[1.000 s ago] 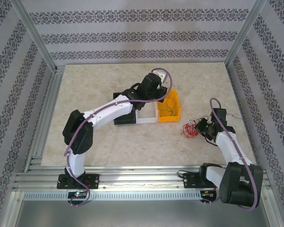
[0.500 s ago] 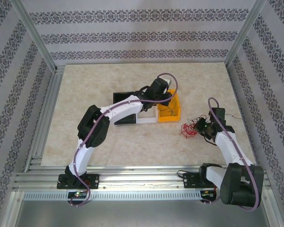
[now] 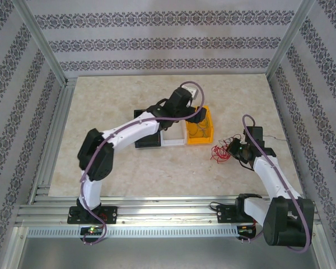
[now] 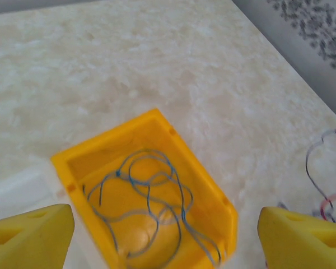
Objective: Untangle the cables
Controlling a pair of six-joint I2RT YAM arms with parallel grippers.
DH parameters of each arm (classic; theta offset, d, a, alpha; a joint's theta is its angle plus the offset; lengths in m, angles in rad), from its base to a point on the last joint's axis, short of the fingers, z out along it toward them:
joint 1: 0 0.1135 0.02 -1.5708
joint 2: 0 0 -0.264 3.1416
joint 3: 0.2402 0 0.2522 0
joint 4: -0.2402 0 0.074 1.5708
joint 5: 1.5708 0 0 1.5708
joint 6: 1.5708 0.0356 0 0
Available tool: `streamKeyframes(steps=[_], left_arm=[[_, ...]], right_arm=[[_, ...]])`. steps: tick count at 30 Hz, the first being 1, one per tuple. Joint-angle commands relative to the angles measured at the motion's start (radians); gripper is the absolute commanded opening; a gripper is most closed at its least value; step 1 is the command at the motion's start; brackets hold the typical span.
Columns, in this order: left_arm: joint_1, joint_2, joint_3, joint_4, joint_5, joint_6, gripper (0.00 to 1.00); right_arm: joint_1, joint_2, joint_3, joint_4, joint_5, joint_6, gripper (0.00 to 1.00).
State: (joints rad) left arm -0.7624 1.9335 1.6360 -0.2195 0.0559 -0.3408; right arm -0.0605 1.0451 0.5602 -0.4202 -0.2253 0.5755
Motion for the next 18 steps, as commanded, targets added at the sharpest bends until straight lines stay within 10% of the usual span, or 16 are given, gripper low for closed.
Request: streamKeyframes(steps=[1,6,18], left_arm=[[0.006,-0.084,-0.136,0.042,0.21,0.102,0.85],[0.003,-0.137,-0.28,0.004,0.404,0.149,0.84],[-0.028,-0.128,-0.329,-0.052,0.47,0.227,0.72]], right_arm=[[0.028,-0.048,0.03,-0.025,0.017,-0.011,0.0],[0.096,-0.068,0.008,-0.02,-0.077,-0.009,0.01],[0.375,0.048,0.005,0.096,-0.105,0.038,0.02]])
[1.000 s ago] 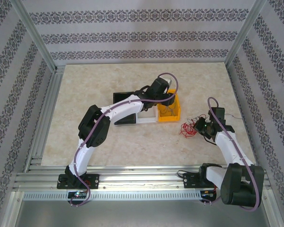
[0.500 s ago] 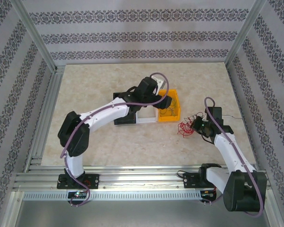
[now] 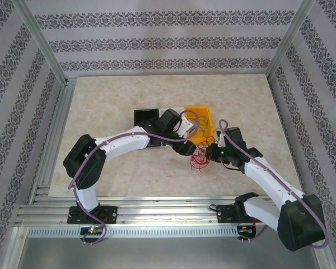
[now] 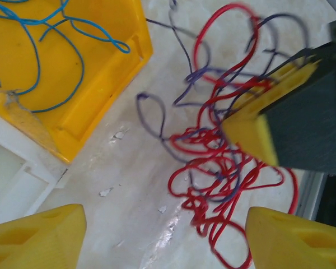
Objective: Untangle the cables
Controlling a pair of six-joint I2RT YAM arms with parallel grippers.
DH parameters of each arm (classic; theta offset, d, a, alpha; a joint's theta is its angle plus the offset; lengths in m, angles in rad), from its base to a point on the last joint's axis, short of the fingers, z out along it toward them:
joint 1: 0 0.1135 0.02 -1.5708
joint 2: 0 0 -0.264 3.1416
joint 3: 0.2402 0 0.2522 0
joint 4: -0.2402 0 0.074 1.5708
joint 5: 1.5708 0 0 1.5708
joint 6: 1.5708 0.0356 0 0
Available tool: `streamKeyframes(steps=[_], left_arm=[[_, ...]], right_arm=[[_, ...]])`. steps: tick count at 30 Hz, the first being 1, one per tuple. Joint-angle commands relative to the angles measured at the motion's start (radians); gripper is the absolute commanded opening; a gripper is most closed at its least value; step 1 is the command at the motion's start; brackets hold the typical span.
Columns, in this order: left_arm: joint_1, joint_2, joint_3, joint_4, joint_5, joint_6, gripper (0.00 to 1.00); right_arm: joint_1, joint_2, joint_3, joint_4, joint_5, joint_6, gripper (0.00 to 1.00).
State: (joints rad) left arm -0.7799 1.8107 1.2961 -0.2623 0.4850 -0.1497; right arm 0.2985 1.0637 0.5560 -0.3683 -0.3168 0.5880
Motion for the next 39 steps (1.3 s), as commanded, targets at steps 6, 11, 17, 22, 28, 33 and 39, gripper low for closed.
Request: streamKeyframes(steps=[6,11,17,22,28,33,39], left_arm=[[-0.01,0.01,0.021,-0.041,0.082,0.061,0.6],[-0.011,0.022,0.024,-0.041,0.139,0.062,0.6],[-0.013,0.062,0.045,0.008,0.103,0.05,0.62],[-0.013,0.084,0.051,0.067,0.023,0.045,0.56],[-0.013,0.108,0.074,0.077,0.029,0.033,0.17],[-0.005,0.073,0.068,0.063,0.007,0.014,0.0],[0.055,-0.077,-0.019,0.228,0.073,-0.164,0.0]], right_arm=[[0.021,0.073,0.037,0.052,-0.013,0.031,0.02],[0.019,0.106,0.056,0.052,-0.047,0.027,0.02],[0.017,0.124,0.056,0.058,-0.09,0.026,0.02],[0.014,0.122,0.056,0.061,-0.118,0.024,0.01],[-0.005,0.118,0.05,0.053,-0.121,0.026,0.01],[-0.075,0.109,0.021,0.026,-0.073,0.062,0.02],[-0.158,0.092,-0.035,-0.009,-0.002,0.111,0.06]])
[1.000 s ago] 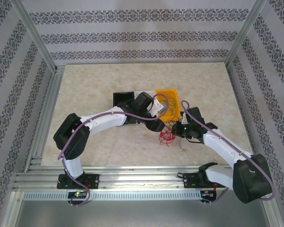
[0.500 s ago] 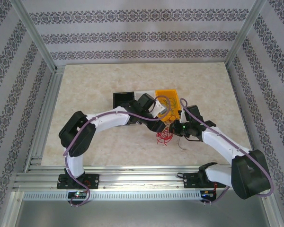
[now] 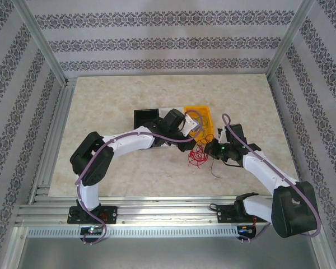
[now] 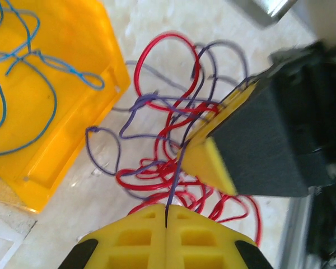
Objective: Untangle the cables
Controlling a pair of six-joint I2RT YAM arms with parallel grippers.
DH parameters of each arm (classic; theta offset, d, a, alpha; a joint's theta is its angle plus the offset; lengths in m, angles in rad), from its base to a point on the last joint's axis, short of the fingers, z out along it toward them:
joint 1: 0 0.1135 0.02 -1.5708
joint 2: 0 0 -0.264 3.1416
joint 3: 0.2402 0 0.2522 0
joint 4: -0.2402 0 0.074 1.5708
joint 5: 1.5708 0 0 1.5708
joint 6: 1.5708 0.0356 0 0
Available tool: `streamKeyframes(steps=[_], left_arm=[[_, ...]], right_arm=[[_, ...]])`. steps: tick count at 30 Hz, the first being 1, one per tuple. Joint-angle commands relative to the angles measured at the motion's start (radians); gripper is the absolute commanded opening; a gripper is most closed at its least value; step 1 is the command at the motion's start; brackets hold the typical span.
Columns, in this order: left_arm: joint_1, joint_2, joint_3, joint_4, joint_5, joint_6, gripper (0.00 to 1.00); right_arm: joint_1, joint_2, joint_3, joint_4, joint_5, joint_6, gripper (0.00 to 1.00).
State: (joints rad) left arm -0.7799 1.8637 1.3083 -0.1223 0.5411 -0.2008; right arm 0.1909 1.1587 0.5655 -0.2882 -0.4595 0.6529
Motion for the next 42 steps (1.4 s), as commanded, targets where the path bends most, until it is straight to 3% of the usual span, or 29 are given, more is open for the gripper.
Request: streamKeyframes(steps=[1,4,8,13,22,26,31,37,42], left_arm=[[0.073,-0.146,-0.04,0.117,0.052,-0.156,0.0],[0.117,-0.184,-0.067,0.207,0.128,-0.277,0.0],[0.142,-0.211,-0.101,0.296,0.19,-0.356,0.0],[0.143,-0.217,-0.104,0.259,0.181,-0.333,0.0],[0.102,-0.169,-0.057,0.056,0.086,-0.158,0.0],[0.044,-0.108,-0.005,-0.059,0.041,-0.034,0.28],[-0.01,-0.027,0.047,-0.13,0.04,0.059,0.47],[-0.062,0.082,0.11,-0.146,-0.033,0.121,0.56],[-0.068,0.141,0.13,-0.091,-0.036,0.106,0.56]], right_arm=[[-0.057,-0.005,-0.048,-0.1,0.155,0.052,0.07],[-0.069,-0.001,-0.061,-0.119,0.193,0.073,0.11],[-0.077,0.007,-0.074,-0.127,0.224,0.105,0.27],[-0.079,0.005,-0.078,-0.131,0.245,0.126,0.39],[-0.078,-0.115,-0.034,-0.216,0.265,0.065,0.5],[-0.076,-0.197,-0.006,-0.252,0.291,0.034,0.47],[-0.074,-0.157,0.06,-0.243,0.25,-0.052,0.44],[-0.049,0.005,0.19,-0.3,0.243,-0.172,0.41],[-0.015,0.13,0.258,-0.335,0.242,-0.223,0.4]])
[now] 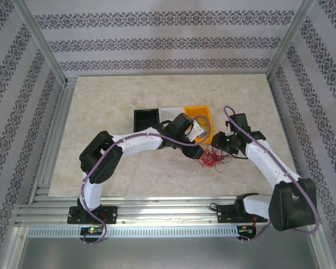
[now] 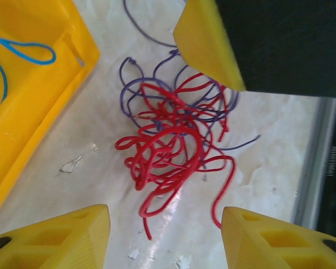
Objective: Untangle the cables
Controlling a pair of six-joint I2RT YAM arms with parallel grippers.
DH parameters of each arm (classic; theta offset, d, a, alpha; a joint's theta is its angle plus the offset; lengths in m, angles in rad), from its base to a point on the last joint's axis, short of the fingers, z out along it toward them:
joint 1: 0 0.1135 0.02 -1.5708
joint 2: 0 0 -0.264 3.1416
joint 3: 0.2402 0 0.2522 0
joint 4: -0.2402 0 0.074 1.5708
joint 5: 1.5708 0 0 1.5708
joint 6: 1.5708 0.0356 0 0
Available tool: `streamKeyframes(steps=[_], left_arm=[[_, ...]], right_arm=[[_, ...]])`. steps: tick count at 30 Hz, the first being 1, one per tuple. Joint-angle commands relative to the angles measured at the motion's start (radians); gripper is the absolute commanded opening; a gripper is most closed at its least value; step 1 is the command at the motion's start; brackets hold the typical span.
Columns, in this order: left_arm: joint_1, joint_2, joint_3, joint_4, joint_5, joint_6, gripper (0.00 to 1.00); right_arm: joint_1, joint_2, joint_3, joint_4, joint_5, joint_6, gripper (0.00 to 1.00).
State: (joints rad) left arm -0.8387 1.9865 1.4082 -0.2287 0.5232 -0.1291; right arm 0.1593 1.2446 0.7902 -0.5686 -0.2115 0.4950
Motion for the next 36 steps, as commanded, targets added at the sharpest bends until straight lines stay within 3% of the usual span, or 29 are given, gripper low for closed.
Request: streamKeyframes(steps=[1,10,18,21,27,36], left_arm=[[-0.01,0.026,0.034,0.02,-0.009,0.03,0.55],[-0.017,0.078,0.059,0.027,0.026,0.032,0.53],[-0.019,0.142,0.104,0.02,0.038,0.03,0.49],[-0.019,0.165,0.127,0.013,0.031,0.029,0.36],[-0.017,0.172,0.119,0.012,-0.001,0.016,0.0],[0.043,-0.022,-0.117,-0.049,-0.063,0.025,0.0]], right_arm=[[0.025,0.062,0.037,-0.05,-0.006,-0.07,0.4],[0.036,0.157,0.04,0.014,-0.004,-0.074,0.38],[0.037,0.207,0.053,0.057,-0.015,-0.076,0.15],[0.037,0.196,0.05,0.055,-0.019,-0.073,0.05],[0.018,0.139,0.032,0.058,-0.025,-0.039,0.01],[-0.082,0.03,-0.003,0.039,-0.022,-0.018,0.0]])
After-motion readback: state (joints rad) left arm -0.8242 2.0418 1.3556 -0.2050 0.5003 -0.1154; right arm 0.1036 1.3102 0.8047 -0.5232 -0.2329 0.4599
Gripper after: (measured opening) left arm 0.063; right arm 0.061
